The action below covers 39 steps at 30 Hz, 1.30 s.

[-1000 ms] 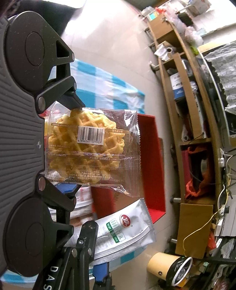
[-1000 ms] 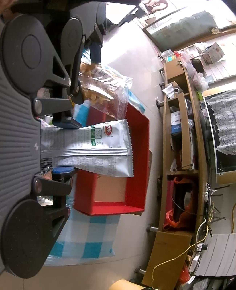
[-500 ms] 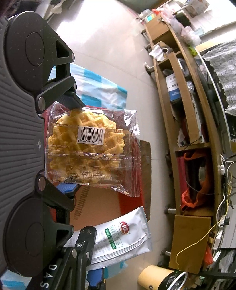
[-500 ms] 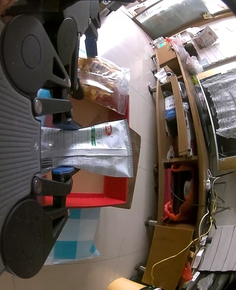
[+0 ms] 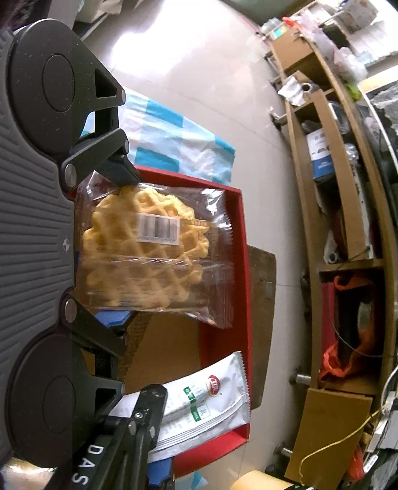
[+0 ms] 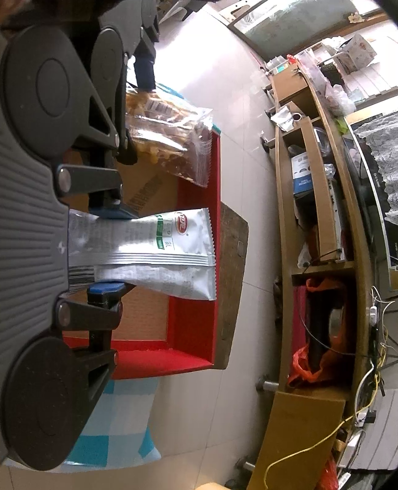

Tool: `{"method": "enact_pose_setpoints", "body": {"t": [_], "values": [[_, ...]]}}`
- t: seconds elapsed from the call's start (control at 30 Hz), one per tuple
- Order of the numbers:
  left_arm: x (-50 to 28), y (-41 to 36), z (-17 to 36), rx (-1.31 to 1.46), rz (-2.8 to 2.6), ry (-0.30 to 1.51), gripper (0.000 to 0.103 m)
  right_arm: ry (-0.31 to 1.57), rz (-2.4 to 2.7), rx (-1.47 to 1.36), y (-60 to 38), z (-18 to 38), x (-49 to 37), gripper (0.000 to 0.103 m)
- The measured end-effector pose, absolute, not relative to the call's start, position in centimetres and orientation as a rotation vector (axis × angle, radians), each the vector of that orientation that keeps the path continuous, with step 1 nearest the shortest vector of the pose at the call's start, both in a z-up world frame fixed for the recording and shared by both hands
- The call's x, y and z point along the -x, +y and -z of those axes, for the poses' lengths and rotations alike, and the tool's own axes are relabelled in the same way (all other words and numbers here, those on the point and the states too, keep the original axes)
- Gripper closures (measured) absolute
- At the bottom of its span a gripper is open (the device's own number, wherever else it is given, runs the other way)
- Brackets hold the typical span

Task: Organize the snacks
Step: 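Carry the waffle pack and the sachet over the red box and lower them, then open both tools to release the waffle pack and sachet into the box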

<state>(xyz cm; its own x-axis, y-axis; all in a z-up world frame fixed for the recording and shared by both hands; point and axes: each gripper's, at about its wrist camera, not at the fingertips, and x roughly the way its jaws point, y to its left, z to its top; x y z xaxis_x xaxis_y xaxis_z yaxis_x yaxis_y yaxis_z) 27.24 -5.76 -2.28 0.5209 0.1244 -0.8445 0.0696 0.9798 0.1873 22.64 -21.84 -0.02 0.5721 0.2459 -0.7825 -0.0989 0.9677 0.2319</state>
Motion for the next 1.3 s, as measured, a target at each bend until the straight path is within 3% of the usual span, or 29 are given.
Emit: {"method": "enact_pose_setpoints", "body": {"t": [0.33, 0.43, 0.53, 0.67, 1.3], "values": [[-28.3, -6.1, 4.9, -0.234, -0.039, 1.093, 0.02, 0.996, -0.183, -0.137, -21.5, 2.7, -24.2, 0.064], [-28.3, -6.2, 5.4, -0.256, -0.039, 1.11, 0.012, 1.01, -0.178, -0.131, -21.3, 3.2, -24.5, 0.063], [-28.2, -6.3, 5.6, -0.268, -0.038, 1.115, 0.011, 1.014, -0.169, -0.097, -20.8, 3.3, -24.6, 0.059], [-28.0, -6.0, 5.4, -0.246, -0.032, 1.119, 0.011, 1.0, -0.154, -0.073, -20.7, 2.9, -24.5, 0.054], [-24.1, -4.2, 1.1, -0.143, -0.015, 1.061, 0.006, 0.955, -0.128, -0.093, -22.4, -1.2, -20.0, 0.051]]}}
